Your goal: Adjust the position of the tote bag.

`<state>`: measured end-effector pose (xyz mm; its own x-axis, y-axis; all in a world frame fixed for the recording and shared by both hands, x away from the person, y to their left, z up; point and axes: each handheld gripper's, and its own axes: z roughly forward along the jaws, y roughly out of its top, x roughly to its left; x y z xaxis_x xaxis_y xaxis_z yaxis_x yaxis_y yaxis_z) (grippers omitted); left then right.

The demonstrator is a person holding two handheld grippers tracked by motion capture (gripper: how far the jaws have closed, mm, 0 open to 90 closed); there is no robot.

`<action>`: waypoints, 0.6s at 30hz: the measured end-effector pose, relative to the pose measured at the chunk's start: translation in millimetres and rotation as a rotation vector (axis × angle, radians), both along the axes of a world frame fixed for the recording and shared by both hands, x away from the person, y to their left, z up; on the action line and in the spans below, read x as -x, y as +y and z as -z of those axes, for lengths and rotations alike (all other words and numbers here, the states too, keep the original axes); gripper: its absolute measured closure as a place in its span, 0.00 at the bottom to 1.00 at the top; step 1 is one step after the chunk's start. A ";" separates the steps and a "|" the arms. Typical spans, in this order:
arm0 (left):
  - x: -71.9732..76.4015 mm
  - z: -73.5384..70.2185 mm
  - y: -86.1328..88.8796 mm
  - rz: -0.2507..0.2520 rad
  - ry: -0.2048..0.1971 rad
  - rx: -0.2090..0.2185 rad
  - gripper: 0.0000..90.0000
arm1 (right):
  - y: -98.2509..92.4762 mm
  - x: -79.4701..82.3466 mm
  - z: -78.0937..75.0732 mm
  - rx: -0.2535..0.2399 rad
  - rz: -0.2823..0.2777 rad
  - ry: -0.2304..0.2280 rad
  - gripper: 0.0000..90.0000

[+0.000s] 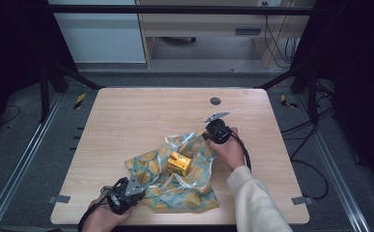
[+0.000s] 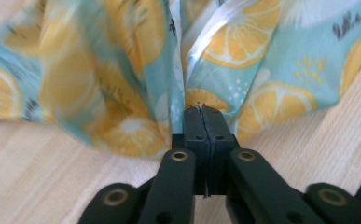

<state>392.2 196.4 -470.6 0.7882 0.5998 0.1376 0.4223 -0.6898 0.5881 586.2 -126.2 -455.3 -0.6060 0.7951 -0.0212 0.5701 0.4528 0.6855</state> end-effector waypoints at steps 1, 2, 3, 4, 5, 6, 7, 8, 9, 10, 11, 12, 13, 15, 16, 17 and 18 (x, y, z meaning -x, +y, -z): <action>0.0 0.0 0.0 0.000 0.000 0.000 0.85 | -1.4 1.7 -2.4 -0.006 0.006 -0.008 0.73; 0.1 -7.0 1.6 -0.023 -0.035 0.042 0.78 | -3.2 4.3 -5.5 -0.013 0.008 -0.016 0.64; 0.1 -7.0 1.6 -0.023 -0.035 0.042 0.73 | -3.2 4.3 -5.5 -0.013 0.008 -0.016 0.64; 0.6 -13.2 1.5 -0.046 -0.095 0.041 0.65 | -6.0 10.7 -13.1 -0.002 0.015 -0.044 0.50; 0.6 -17.0 2.4 -0.041 -0.106 0.046 0.62 | -8.1 14.6 -17.3 -0.015 0.025 -0.060 0.44; 1.2 -19.6 2.2 -0.045 -0.114 0.081 0.61 | -10.7 18.7 -21.6 -0.031 0.040 -0.070 0.41; 1.3 -22.7 2.2 -0.050 -0.126 0.102 0.60 | -13.5 23.1 -25.3 -0.048 0.050 -0.086 0.39; 1.1 -25.6 1.9 -0.062 -0.141 0.112 0.57 | -15.7 27.2 -28.1 -0.064 0.054 -0.097 0.35; 1.1 -25.6 1.9 -0.062 -0.141 0.112 0.54 | -15.7 27.2 -28.1 -0.064 0.054 -0.097 0.35; -0.5 -31.2 1.7 -0.086 -0.172 0.116 0.52 | -19.2 35.9 -34.1 -0.066 0.052 -0.115 0.32; -1.3 -34.5 2.0 -0.089 -0.182 0.129 0.52 | -20.3 39.1 -36.2 -0.067 0.050 -0.123 0.32; -1.9 -37.6 1.8 -0.095 -0.191 0.160 0.52 | -21.8 43.2 -39.1 -0.064 0.046 -0.137 0.30; -3.0 -41.5 1.8 -0.093 -0.197 0.172 0.51 | -23.3 47.8 -42.0 -0.068 0.044 -0.145 0.30; -4.3 -45.4 1.3 -0.099 -0.204 0.179 0.47 | -25.1 52.4 -44.1 -0.068 0.035 -0.154 0.30; -6.2 -50.6 0.6 -0.104 -0.215 0.176 0.47 | -26.3 57.8 -46.1 -0.064 0.035 -0.153 0.29; -7.4 -53.5 0.3 -0.105 -0.222 0.174 0.46 | -31.1 69.2 -48.9 -0.065 0.027 -0.159 0.28; -9.0 -56.9 -0.2 -0.111 -0.233 0.174 0.46 | -31.1 69.2 -48.9 -0.065 0.027 -0.159 0.28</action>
<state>401.2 196.2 -413.7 0.6758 0.7110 0.1943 0.3293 -0.5271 0.7834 517.0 -157.3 -406.4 -0.5776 0.8139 -0.0634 0.4635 0.3909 0.7952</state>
